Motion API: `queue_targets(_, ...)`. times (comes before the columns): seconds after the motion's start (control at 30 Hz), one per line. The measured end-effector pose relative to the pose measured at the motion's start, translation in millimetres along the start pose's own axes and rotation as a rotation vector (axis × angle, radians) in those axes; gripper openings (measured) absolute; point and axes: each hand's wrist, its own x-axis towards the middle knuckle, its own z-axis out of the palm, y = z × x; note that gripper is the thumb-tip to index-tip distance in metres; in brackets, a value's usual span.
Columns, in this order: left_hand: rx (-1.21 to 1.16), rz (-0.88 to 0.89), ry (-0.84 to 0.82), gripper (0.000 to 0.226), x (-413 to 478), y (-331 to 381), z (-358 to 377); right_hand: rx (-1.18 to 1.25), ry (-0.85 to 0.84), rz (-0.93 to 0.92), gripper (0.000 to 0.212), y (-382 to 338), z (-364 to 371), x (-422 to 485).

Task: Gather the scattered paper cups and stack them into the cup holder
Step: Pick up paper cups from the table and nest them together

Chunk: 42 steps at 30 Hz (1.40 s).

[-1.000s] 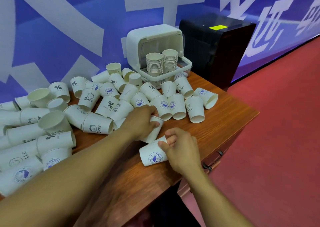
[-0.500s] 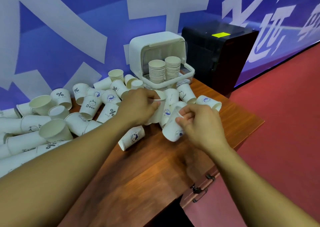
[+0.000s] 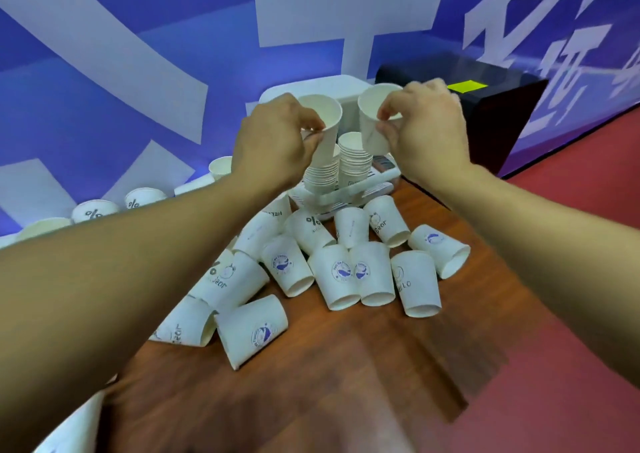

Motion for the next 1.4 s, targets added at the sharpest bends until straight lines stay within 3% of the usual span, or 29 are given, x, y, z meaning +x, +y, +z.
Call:
queue_targets(0.43, 0.054, 0.036, 0.017, 0.025, 41, -27, 58, 0.057, -0.077, 0.014, 0.018, 23, 89, 55)
queue_targets(0.97, 0.180, 0.010, -0.175, 0.033, 25, -42, 96, 0.101, -0.378, -0.013, 0.025, 25, 113, 34)
queue_targets(1.4, 0.211, 0.028, -0.168, 0.032, 22, -46, 104, 0.121, -0.287, 0.017, 0.027, 28, 136, 18)
